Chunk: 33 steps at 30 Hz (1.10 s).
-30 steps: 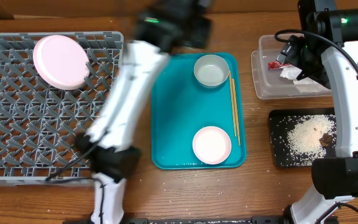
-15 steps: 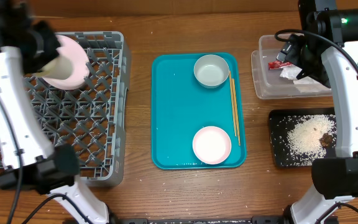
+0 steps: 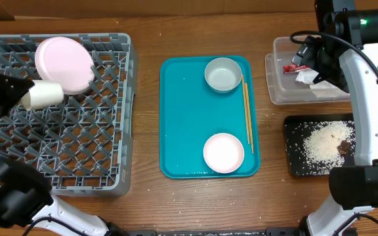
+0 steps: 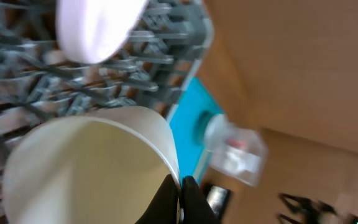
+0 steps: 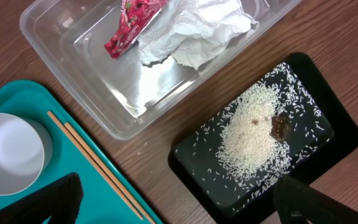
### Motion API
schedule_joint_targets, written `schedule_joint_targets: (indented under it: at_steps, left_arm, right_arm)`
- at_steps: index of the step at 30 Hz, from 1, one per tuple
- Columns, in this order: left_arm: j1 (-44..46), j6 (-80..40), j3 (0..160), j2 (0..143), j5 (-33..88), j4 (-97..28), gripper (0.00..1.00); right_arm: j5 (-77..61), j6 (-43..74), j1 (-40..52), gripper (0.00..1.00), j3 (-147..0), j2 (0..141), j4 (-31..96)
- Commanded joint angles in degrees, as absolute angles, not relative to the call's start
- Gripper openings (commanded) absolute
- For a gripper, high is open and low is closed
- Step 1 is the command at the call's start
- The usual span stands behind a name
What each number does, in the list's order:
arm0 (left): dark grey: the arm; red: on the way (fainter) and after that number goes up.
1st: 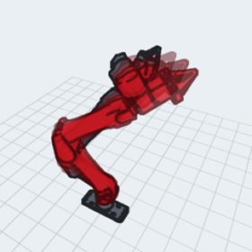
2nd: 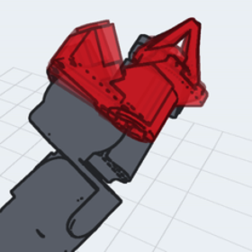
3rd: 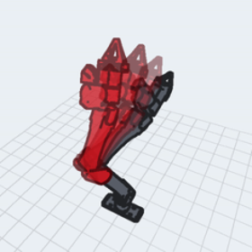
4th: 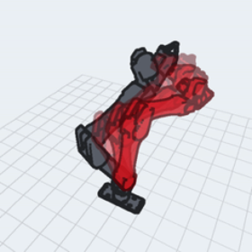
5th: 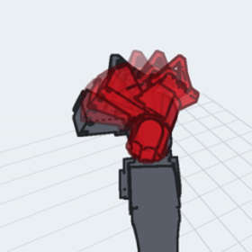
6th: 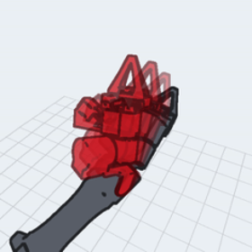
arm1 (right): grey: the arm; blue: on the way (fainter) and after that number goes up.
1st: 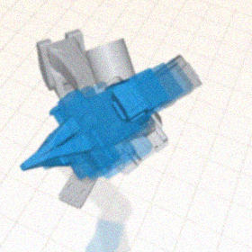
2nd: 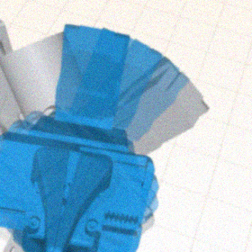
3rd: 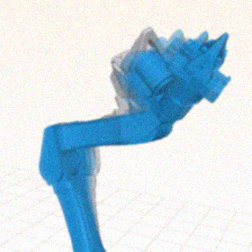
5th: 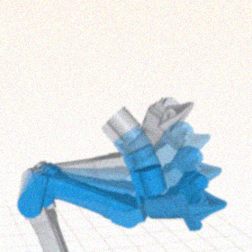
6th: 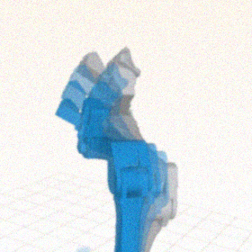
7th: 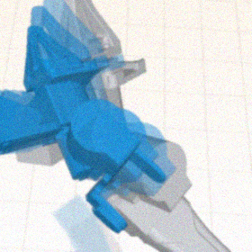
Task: Sort waste into correct bins and load items into the dishwasher
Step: 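Carry the white cup to the dish rack and lower it in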
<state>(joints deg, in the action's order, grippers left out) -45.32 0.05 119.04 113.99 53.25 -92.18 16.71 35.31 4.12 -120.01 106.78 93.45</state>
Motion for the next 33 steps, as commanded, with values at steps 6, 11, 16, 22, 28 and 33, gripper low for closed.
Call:
schedule_joint_targets:
  at_steps: [6, 11, 16, 22, 28, 33]
  left_arm:
    - [-46.61, 6.35, 99.11, 112.73, 68.64, -83.81, 0.04]
    - [-47.0, 4.25, 89.47, 112.81, 68.6, -75.48, 0.04]
    - [-49.01, 1.04, 84.62, 112.81, 68.6, -68.55, 0.04]
    - [-51.77, 0.47, 84.05, 112.81, 68.42, -67.85, 0.04]
    - [-54.94, -0.05, 84.05, 112.81, 67.83, -68.99, 0.04]
    - [-57.12, -0.6, 84.05, 112.81, 56.82, -69.36, 0.09]
  right_arm:
    - [16.86, 34.63, 4.1, 1.0, -121.14, 105.45, 93.12]
    - [16.86, 34.63, 4.1, 1.0, -121.14, 105.45, 93.12]
    - [16.86, 34.65, 4.1, 1.0, -121.14, 105.45, 93.12]
    - [16.86, 34.63, 4.1, 1.0, -121.14, 105.45, 93.12]
    - [16.84, 34.63, 4.1, 1.0, -121.14, 105.47, 93.12]
    - [16.86, 34.63, 4.1, 1.0, -121.14, 105.45, 93.12]
